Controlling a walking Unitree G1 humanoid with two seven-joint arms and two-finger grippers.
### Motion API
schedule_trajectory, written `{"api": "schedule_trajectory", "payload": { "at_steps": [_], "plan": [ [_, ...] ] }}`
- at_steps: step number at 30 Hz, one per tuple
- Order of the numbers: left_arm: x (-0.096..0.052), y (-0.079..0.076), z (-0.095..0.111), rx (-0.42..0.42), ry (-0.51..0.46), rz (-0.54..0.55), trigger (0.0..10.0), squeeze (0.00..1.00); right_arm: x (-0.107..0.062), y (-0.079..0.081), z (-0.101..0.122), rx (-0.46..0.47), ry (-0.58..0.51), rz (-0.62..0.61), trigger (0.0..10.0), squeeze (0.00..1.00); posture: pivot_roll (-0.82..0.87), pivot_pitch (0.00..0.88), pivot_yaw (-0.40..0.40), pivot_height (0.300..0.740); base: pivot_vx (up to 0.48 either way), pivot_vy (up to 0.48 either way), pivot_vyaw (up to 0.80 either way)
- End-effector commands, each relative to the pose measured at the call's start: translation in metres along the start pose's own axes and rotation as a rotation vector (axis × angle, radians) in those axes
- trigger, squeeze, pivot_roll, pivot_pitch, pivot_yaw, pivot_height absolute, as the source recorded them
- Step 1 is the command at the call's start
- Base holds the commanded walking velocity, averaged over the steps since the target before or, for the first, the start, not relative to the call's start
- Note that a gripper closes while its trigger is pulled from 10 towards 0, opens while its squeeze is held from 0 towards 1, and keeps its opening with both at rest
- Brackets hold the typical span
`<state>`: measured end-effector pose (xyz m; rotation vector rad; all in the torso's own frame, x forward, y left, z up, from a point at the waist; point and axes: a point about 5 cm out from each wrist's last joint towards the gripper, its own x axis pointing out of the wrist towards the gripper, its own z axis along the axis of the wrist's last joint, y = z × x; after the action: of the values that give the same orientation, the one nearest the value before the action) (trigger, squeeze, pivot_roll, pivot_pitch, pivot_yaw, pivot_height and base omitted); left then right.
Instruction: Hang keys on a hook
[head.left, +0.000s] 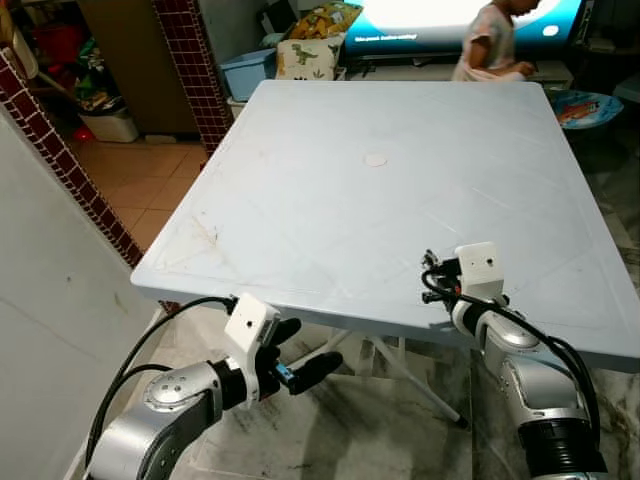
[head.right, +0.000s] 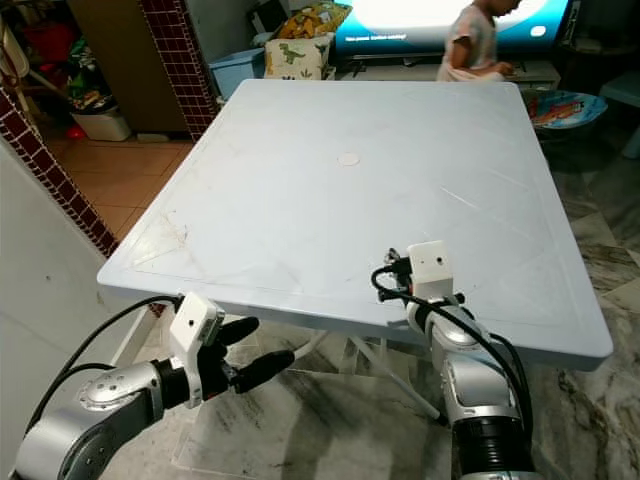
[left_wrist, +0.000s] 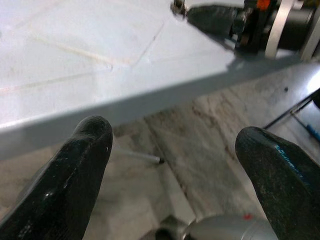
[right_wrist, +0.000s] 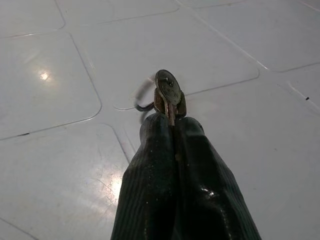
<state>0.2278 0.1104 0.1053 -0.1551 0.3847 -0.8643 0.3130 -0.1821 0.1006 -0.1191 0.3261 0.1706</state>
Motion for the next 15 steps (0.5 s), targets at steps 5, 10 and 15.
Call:
{"api": "schedule_trajectory", "payload": {
  "at_steps": [5,10,15],
  "plan": [
    [-0.002,0.008,0.010,0.001,-0.054,0.045,10.0,0.00,0.001,0.007,-0.013,-0.001,0.056,0.017,0.0,0.00,0.00,0.043,0.107,0.740,0.000,0.000,0.00],
    [-0.001,0.010,0.013,-0.001,-0.073,0.061,10.0,0.00,0.001,0.006,-0.007,-0.020,0.019,-0.001,0.0,0.00,0.00,0.043,0.107,0.740,0.000,0.000,0.00],
    [-0.002,0.011,0.014,0.001,-0.083,0.077,10.0,0.00,-0.001,0.005,0.032,-0.146,-0.186,-0.078,0.0,0.00,0.00,0.045,0.109,0.740,0.000,0.000,0.00]
  ]
}}
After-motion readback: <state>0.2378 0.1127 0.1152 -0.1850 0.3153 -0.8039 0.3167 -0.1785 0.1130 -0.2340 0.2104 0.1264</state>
